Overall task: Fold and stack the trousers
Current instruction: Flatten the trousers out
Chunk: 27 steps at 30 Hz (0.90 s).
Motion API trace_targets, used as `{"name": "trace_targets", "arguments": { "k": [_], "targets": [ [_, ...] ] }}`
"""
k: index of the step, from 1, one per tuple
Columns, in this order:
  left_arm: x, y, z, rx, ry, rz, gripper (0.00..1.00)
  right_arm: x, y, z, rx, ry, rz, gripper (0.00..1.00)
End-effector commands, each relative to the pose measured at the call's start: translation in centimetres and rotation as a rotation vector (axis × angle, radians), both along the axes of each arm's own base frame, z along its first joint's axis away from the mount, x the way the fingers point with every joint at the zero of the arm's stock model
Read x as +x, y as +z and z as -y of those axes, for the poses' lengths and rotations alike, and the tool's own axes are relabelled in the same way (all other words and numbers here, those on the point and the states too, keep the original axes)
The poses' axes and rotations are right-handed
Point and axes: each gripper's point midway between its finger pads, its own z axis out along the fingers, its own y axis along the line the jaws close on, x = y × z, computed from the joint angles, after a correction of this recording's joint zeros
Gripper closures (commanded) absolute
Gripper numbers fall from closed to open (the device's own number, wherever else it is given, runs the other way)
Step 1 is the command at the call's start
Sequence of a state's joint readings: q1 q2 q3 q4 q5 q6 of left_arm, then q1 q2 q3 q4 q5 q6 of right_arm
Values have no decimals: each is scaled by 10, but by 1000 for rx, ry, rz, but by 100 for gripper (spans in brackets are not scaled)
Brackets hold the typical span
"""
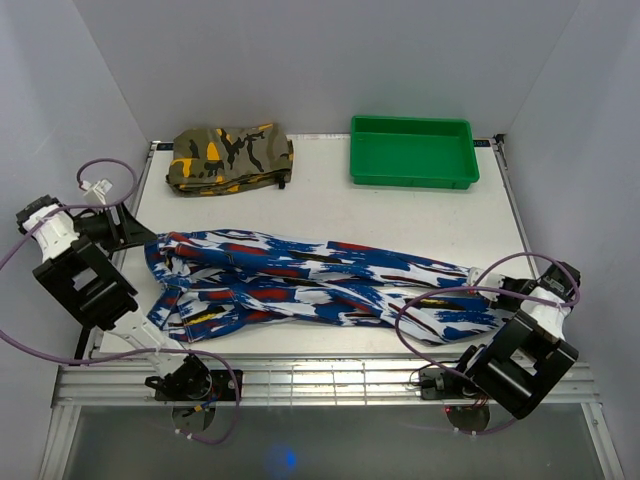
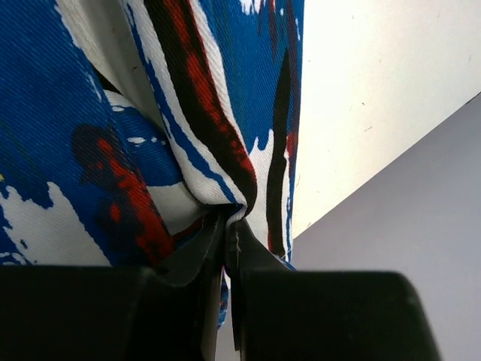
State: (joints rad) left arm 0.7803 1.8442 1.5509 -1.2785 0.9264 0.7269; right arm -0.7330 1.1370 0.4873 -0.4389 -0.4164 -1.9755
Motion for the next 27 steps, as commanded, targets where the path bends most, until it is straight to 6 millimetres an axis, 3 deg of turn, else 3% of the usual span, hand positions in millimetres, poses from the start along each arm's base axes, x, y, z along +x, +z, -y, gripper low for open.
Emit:
{"name": "trace_targets", "arguments": {
  "k": [1, 3, 5, 7, 11, 12, 13, 15, 21, 22, 24, 25, 27],
  "targets": [
    [19, -15, 23, -167, 13, -50, 29, 25, 24, 14, -17, 15, 84, 92],
    [16, -19, 39, -206, -20, -78, 49, 32, 31, 19, 15, -19, 89, 92],
    [20, -12, 43, -221, -23, -60, 64, 41, 42, 25, 40, -56, 113, 92],
    [27, 3, 39, -207, -24, -12, 79, 55, 62, 34, 65, -94, 153, 92],
    [45, 28, 27, -162, -18, 58, 100, 66, 76, 38, 166, -172, 155, 92],
    [50, 31, 23, -154, -17, 68, 100, 73, 90, 44, 186, -207, 177, 92],
    [54, 37, 19, -140, -14, 80, 100, 76, 90, 46, 206, -224, 171, 92],
    [68, 59, 8, -86, -18, 148, 100, 87, 107, 56, 214, -254, 201, 92],
    [96, 119, -7, 13, -53, 353, 100, 107, 124, 69, 326, -358, 202, 92],
    [95, 130, -6, 36, -60, 386, 100, 112, 137, 73, 325, -360, 221, 92],
    [90, 138, -5, 108, -93, 436, 100, 110, 136, 74, 332, -373, 197, 92],
    [83, 128, -3, 113, -100, 423, 100, 108, 134, 75, 324, -372, 189, 92],
    [65, 129, 2, 215, -152, 480, 100, 99, 128, 75, 279, -350, 174, 92]
  ]
}}
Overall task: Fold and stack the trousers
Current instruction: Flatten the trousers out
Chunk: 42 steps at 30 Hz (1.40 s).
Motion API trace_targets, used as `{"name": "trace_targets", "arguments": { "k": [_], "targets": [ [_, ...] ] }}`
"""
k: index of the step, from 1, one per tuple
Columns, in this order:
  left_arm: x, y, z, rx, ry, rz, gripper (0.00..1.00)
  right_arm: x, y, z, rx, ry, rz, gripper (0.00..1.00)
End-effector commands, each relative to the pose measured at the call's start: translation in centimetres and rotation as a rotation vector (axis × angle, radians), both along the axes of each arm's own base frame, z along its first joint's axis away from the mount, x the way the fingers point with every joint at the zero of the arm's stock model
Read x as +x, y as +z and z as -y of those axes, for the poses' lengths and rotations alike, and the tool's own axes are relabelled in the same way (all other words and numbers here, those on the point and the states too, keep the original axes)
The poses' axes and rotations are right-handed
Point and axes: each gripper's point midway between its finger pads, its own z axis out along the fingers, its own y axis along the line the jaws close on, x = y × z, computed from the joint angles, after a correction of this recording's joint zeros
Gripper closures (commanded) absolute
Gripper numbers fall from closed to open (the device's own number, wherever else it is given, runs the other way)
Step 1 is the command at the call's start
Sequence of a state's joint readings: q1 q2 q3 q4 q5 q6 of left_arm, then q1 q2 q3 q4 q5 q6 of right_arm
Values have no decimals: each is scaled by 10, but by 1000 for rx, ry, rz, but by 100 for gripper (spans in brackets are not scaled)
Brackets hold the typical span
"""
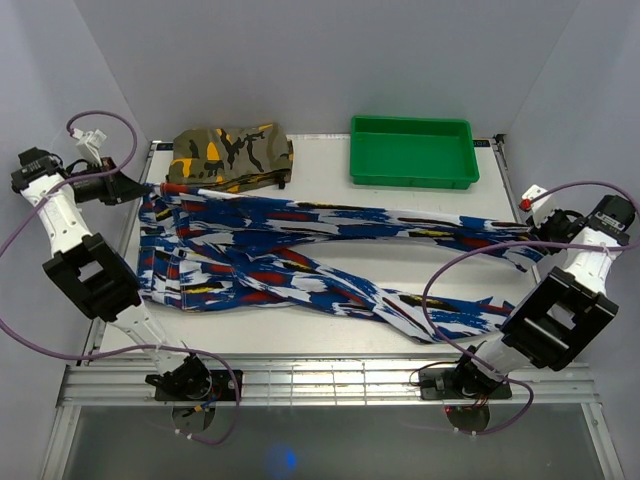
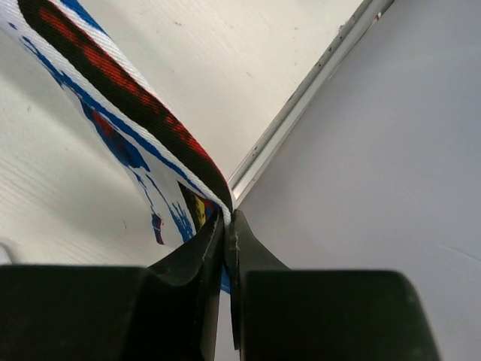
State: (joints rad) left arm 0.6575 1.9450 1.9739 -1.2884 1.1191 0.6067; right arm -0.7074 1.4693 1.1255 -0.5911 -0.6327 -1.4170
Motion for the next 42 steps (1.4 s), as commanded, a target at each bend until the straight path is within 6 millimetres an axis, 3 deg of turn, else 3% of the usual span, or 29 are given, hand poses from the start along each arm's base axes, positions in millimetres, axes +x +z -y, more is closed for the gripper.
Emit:
{"name": "trace_targets", "arguments": {
  "k": [1, 2, 3, 4, 5, 6, 7, 8, 9, 12, 16, 18, 19, 25, 32, 38, 40, 42],
  "targets": [
    [-33, 2, -9, 210, -34, 153, 100, -14, 10, 33, -144, -66, -10, 92],
    [-50, 6, -1, 271, -56, 189, 100, -22, -4, 27, -174, -15, -31, 92],
    [-62, -4, -2, 345, -89, 224, 100, -30, -11, 24, -199, 13, -41, 92],
    [-76, -18, -2, 389, -101, 208, 100, -39, -14, 19, -231, 44, -46, 92],
    [-97, -51, 9, 374, -128, 155, 100, -49, -23, 17, -266, 70, -69, 92],
    [-110, -54, 10, 477, -163, 202, 100, -64, -40, 9, -318, 136, -92, 92],
    [-132, -87, 18, 475, -189, 126, 100, -74, -50, 8, -352, 161, -122, 92],
    [-144, -100, 22, 501, -219, 115, 100, -88, -70, -1, -354, 195, -158, 92],
    [-156, -106, 23, 559, -242, 119, 100, -95, -72, 0, -417, 244, -154, 92],
    [-189, -145, 29, 627, -307, 68, 100, -115, -92, -1, -454, 281, -193, 92],
    [-206, -174, 28, 674, -338, 20, 100, -120, -97, 1, -485, 300, -203, 92],
    [-204, -177, 22, 679, -312, -9, 99, -119, -96, 1, -487, 299, -198, 92],
    [-204, -179, 20, 667, -307, -24, 91, -119, -96, 1, -489, 301, -196, 92],
    [-189, -154, 9, 596, -234, -58, 75, -115, -94, 3, -460, 283, -190, 92],
    [-183, -141, 14, 549, -221, -38, 47, -111, -89, 6, -401, 229, -194, 92],
    [-184, -134, 9, 593, -241, -30, 45, -107, -83, 6, -372, 223, -182, 92],
    [-186, -129, 8, 642, -265, -6, 28, -106, -82, 6, -368, 222, -178, 92],
    [-186, -127, 6, 710, -307, 37, 27, -106, -82, 6, -365, 221, -181, 92]
  ]
}}
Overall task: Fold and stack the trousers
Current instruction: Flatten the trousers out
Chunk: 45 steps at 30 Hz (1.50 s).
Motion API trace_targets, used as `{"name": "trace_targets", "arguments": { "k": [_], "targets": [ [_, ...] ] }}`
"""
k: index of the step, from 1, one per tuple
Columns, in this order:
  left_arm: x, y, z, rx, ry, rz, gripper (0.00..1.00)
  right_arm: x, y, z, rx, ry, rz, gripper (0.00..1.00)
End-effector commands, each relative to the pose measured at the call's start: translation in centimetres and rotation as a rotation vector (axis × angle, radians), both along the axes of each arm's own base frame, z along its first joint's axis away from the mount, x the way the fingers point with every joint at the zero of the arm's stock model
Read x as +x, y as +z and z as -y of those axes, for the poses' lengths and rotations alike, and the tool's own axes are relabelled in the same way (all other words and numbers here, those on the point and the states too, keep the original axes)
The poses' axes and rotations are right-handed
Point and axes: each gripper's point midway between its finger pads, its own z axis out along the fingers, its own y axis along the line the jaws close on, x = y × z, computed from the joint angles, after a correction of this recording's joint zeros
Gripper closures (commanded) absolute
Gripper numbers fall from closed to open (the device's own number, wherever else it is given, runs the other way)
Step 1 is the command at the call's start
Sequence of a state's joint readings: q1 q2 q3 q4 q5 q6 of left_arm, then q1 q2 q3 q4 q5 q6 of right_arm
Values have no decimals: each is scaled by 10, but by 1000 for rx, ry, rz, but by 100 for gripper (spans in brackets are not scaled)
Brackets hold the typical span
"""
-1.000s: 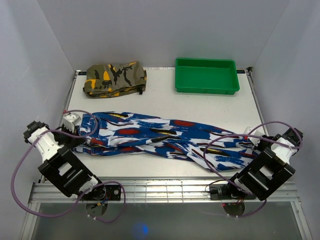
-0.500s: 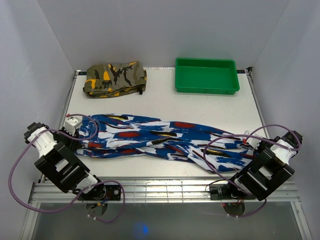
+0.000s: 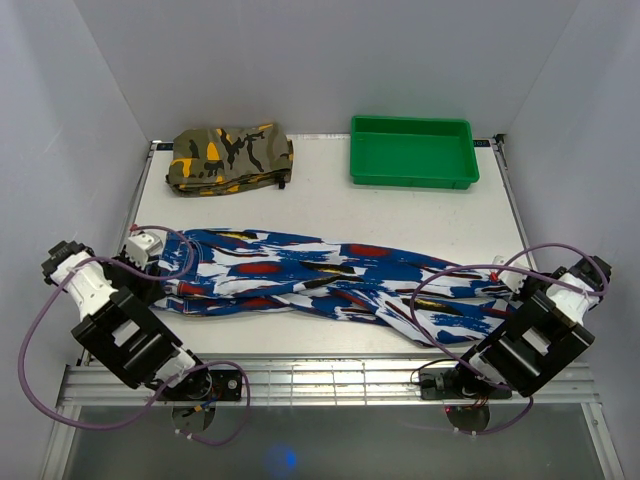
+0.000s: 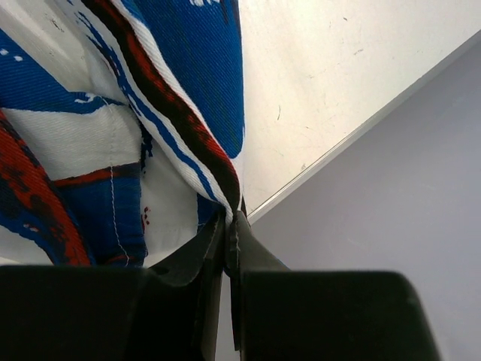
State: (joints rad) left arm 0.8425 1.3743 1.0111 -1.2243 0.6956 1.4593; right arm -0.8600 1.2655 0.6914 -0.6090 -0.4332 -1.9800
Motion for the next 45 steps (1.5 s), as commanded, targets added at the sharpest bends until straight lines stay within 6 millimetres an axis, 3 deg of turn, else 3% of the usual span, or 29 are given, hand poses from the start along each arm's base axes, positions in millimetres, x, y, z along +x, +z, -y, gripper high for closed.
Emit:
{"name": "trace_targets", "arguments": {
  "k": [1, 4, 8, 18, 24, 33, 42, 45],
  "targets": [
    [3, 22, -3, 122, -105, 110, 27, 9, 13, 8, -36, 50, 28, 92],
    [10, 39, -3, 261, -237, 244, 27, 9, 14, 8, -25, 38, 23, 92],
    [16, 43, 1, 304, -312, 289, 28, 9, 16, 9, -24, 35, 25, 92],
    [34, 12, 22, 344, -584, 210, 28, 14, 20, 17, -9, 9, 16, 92],
    [43, -9, 23, 391, -670, 182, 28, 16, 19, 20, 7, -5, 5, 92],
    [23, -41, 21, 466, -774, 133, 39, 19, 20, 23, 31, -23, -6, 92],
    [17, -20, 36, 470, -798, 203, 33, 18, 23, 20, 27, -12, 4, 92],
    [12, -23, 39, 488, -826, 219, 32, 18, 22, 18, 34, -11, 2, 92]
  ]
}}
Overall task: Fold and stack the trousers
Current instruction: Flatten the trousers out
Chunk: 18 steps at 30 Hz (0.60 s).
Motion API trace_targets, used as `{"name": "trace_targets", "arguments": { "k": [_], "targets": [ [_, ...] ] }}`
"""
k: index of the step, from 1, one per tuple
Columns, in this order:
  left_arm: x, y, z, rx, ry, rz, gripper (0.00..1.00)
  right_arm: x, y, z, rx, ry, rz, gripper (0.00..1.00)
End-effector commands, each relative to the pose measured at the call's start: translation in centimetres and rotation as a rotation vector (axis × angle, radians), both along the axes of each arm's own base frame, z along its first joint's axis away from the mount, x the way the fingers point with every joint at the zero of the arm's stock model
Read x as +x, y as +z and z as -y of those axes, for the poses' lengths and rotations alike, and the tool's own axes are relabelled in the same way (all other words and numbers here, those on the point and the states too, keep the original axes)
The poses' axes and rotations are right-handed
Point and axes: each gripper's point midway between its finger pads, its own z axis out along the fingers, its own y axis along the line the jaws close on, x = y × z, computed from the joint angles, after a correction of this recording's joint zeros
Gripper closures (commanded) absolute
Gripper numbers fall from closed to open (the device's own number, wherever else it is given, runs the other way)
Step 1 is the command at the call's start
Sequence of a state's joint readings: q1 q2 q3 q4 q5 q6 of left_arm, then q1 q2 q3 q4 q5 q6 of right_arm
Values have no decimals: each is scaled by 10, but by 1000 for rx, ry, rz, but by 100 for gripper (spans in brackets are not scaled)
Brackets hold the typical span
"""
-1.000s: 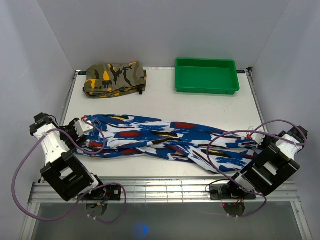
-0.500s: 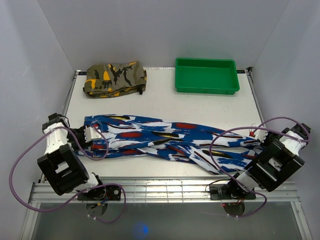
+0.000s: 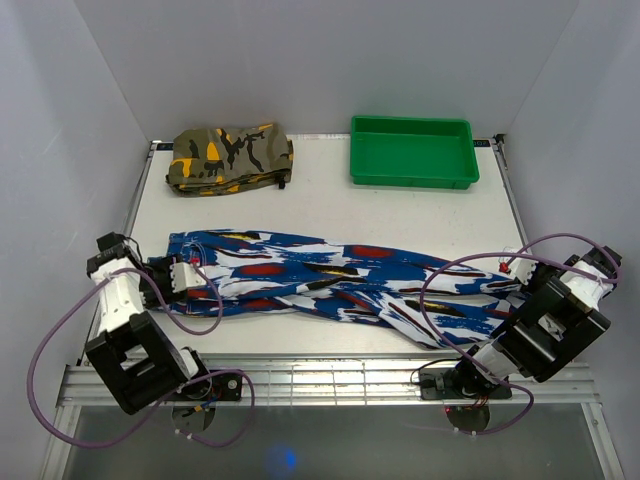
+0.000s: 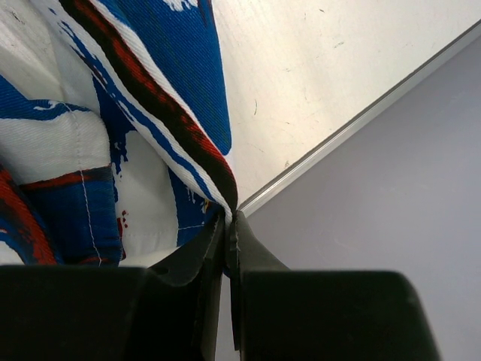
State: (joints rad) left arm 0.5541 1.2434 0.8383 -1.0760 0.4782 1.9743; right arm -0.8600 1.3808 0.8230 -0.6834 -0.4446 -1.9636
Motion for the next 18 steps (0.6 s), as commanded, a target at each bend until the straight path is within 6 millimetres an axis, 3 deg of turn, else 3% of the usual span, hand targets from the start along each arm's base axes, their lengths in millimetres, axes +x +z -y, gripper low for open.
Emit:
{"name": "trace_targets", "arguments": {
  "k": [1, 4, 10, 13, 15, 18],
  "targets": [
    [-8, -1, 12, 29, -148, 48, 32, 6, 16, 7, -28, -1, 35, 92],
    [-6, -11, 8, 50, -151, 49, 35, 5, 16, 7, -28, -3, 35, 92],
    [11, -13, -3, 63, -87, 80, 74, 8, 21, 9, -31, -7, 43, 92],
    [27, 13, -6, -1, 3, 101, 87, 12, 28, 12, -36, -11, 63, 92],
    [44, 44, -8, -52, 46, 156, 91, 14, 33, 13, -33, -18, 72, 92],
    [58, 73, -6, -167, 150, 192, 97, 20, 45, 16, -34, -33, 99, 92]
  ]
}}
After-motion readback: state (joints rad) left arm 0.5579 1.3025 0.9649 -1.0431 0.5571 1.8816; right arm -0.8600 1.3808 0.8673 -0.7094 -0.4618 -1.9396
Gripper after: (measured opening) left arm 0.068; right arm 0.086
